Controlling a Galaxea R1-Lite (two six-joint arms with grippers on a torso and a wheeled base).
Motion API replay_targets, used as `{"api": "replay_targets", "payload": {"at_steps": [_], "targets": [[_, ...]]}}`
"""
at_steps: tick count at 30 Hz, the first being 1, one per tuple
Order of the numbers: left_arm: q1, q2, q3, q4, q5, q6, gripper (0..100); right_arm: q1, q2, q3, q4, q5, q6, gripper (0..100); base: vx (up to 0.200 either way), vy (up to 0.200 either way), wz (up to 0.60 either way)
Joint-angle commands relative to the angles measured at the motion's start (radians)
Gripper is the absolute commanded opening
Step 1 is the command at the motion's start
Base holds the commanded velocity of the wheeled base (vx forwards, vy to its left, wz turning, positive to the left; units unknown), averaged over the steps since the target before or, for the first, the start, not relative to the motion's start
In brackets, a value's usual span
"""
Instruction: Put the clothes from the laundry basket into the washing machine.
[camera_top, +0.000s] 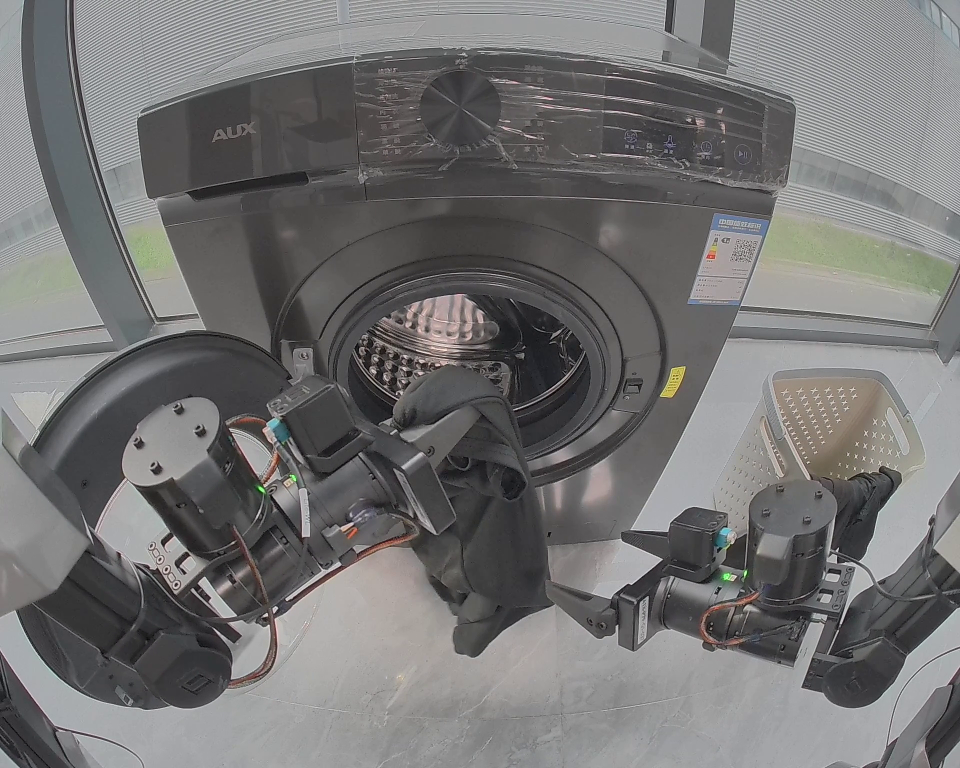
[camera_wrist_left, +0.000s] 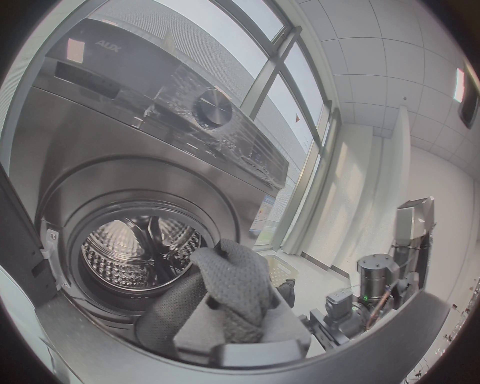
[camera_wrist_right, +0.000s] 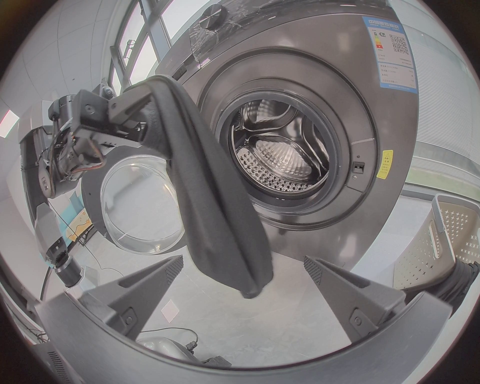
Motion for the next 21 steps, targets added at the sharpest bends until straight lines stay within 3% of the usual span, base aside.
{"api": "replay_targets", "payload": {"at_steps": [1,3,4,6,15,21], "targets": [[0.003,0.026,-0.026,0.003,0.033,-0.001,0,0.017,0.001,0.002,-0.002,0.002,-0.001,100,0.000,0.000,0.00],[0.005,0.035,-0.040,0.006,0.058,0.001,0,0.018,0.002,0.003,-0.002,0.003,-0.001,100,0.000,0.000,0.00],[0.005,0.051,-0.066,0.017,0.106,0.001,0,0.032,0.005,0.000,-0.003,0.003,-0.001,100,0.000,0.000,0.00],[0.005,0.055,-0.080,0.032,0.133,0.001,0,0.041,0.009,-0.004,-0.014,0.003,0.001,100,0.000,0.000,0.00],[-0.003,0.060,-0.080,0.047,0.142,0.001,0,0.089,0.055,-0.086,-0.089,0.040,0.013,100,0.000,0.000,0.00],[-0.001,0.055,-0.082,0.053,0.144,0.001,0,0.095,0.117,-0.127,-0.097,0.041,0.034,100,0.000,0.000,0.00]]}}
